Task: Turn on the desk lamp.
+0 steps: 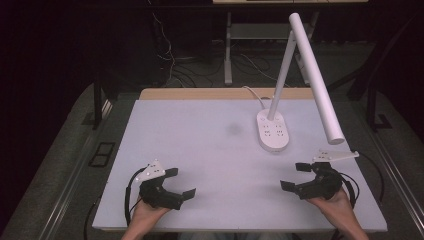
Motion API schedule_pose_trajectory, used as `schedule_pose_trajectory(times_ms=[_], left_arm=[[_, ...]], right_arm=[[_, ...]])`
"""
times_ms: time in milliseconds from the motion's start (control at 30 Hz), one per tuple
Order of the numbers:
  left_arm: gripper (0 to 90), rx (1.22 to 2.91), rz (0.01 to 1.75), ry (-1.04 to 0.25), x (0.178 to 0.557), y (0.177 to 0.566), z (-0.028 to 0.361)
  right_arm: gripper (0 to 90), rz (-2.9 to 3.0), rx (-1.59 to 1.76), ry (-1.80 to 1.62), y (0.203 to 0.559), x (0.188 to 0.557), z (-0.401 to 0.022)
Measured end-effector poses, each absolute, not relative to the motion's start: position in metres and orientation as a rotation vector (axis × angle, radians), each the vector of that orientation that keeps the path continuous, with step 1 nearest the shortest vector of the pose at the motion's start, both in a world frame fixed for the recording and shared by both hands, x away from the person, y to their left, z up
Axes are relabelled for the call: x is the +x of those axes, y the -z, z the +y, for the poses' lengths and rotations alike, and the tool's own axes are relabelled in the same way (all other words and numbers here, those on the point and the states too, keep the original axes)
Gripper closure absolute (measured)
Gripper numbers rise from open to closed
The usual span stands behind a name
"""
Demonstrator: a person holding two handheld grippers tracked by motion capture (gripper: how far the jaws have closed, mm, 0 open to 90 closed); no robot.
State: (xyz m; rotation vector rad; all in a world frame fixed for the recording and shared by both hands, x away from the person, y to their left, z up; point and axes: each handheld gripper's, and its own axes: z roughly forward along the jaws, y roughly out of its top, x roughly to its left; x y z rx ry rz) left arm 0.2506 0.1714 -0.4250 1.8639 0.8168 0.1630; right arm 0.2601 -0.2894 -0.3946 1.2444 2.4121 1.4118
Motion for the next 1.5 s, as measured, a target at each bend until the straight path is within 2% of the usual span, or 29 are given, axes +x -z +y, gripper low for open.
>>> schedule_pose_trajectory(times_ms=[1000,1500], left_arm=[[0.0,1.874,0.823,-0.159,0.251,0.426,0.171],[0.0,1.873,0.821,-0.16,0.251,0.426,0.171]], right_arm=[[0.5,2.436,1.186,-1.369,0.358,0.294,-0.289],[0.5,2.449,1.204,-1.314,0.348,0.327,-0.288]])
